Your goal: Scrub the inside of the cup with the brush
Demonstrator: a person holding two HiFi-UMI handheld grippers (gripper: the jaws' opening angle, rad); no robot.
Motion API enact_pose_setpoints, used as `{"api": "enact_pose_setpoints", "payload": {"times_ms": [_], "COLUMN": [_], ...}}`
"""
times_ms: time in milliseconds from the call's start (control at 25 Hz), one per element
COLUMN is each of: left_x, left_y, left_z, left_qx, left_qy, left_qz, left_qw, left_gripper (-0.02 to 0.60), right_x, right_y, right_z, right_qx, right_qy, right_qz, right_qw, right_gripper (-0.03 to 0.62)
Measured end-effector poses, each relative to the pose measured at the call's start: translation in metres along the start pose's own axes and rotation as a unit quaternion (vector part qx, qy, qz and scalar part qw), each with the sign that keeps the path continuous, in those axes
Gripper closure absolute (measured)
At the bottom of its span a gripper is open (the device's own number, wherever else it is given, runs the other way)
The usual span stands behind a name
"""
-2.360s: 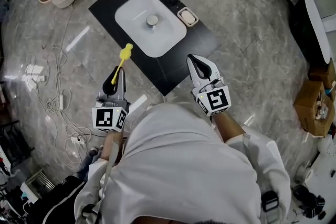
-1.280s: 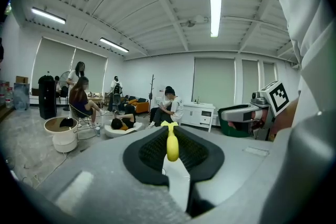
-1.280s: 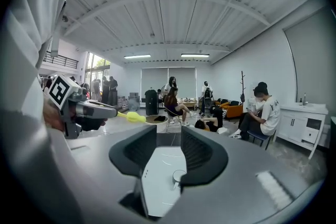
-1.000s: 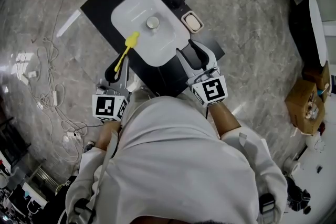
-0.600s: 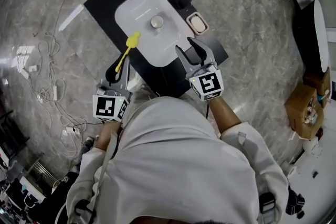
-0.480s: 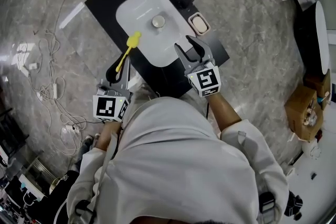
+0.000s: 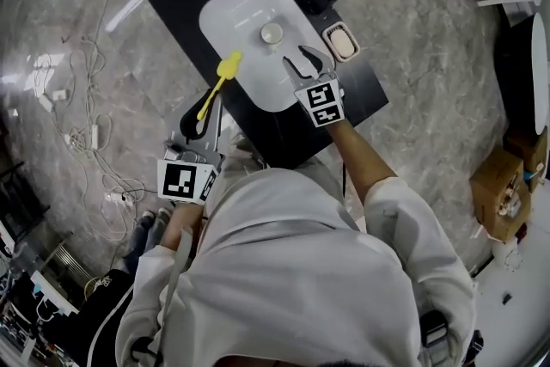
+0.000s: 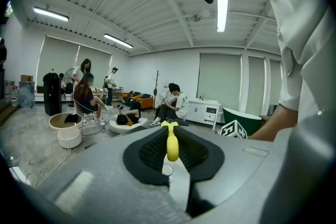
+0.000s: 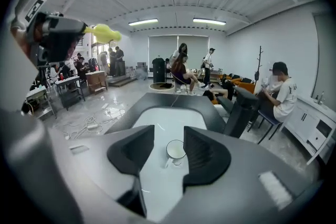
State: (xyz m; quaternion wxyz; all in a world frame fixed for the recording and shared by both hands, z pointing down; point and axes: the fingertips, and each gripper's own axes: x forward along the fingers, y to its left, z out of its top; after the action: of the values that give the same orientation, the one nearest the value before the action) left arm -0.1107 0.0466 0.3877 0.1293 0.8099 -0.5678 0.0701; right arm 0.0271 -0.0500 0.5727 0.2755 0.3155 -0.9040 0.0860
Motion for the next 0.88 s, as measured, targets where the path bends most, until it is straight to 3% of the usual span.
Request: {"api": "enact_pose_setpoints", "payload": {"times_ms": [320,880], "left_x": [0.012,0.018], "left_y": [0.005,0.039], "left_z": [-0.006,-0.041], "left_qx": [0.004,-0.017], "left_qy": [0.008,0.048], "left_qz": [-0.001,0.021], "left_qw": [1.0,0.9985], "left_gripper": [0.545,0.545], "right_x": [0.076,0.164], "right_y": [-0.007,-0.007], "right_z": [-0.078,-0.166], "right_qx": [0.035,0.061], "right_qy": [0.101,0.22], "right_qz": [0.01,0.022], "right_qw": [0.994,0.973], "right_gripper": [0.416,0.414]}}
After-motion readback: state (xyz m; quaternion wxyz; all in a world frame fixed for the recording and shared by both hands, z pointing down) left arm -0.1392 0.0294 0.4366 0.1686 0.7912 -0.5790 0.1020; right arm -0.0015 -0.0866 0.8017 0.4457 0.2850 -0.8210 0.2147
